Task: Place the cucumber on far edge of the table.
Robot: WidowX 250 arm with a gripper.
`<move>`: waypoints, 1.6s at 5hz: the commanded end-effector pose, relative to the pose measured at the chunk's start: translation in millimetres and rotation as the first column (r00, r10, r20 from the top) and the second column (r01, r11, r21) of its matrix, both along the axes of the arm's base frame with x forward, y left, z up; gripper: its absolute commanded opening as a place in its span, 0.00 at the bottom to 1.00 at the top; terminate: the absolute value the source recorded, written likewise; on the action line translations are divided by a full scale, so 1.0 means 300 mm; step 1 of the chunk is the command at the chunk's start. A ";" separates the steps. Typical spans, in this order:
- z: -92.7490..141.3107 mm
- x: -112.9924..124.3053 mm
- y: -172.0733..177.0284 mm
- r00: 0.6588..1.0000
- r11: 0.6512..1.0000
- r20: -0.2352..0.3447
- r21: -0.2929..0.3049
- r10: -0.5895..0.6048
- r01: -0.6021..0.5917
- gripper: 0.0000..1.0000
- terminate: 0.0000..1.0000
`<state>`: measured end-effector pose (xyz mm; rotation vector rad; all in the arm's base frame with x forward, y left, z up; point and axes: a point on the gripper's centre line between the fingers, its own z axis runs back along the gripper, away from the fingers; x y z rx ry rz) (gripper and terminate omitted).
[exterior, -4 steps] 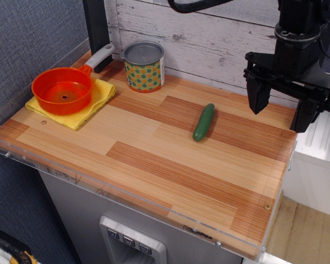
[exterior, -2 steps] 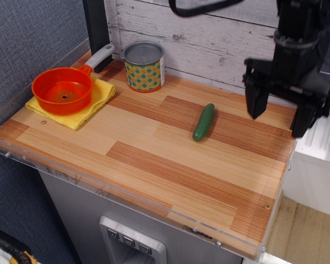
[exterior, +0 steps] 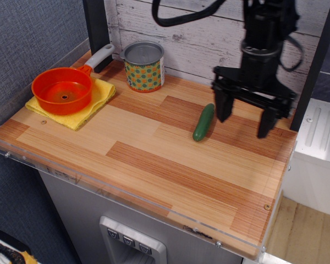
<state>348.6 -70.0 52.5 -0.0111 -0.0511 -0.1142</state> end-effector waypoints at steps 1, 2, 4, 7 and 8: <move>-0.008 0.016 0.176 0.990 0.987 0.041 0.075 0.138 -0.141 1.00 0.00; -0.049 0.037 0.222 0.987 0.987 0.060 0.047 0.151 -0.154 1.00 0.00; -0.112 0.048 0.244 0.988 0.989 0.051 0.023 0.145 -0.147 1.00 0.00; -0.130 0.035 0.228 0.988 0.990 0.060 -0.004 0.142 -0.142 0.00 0.00; -0.108 0.030 0.217 0.992 0.992 0.029 -0.011 0.124 -0.124 0.00 0.00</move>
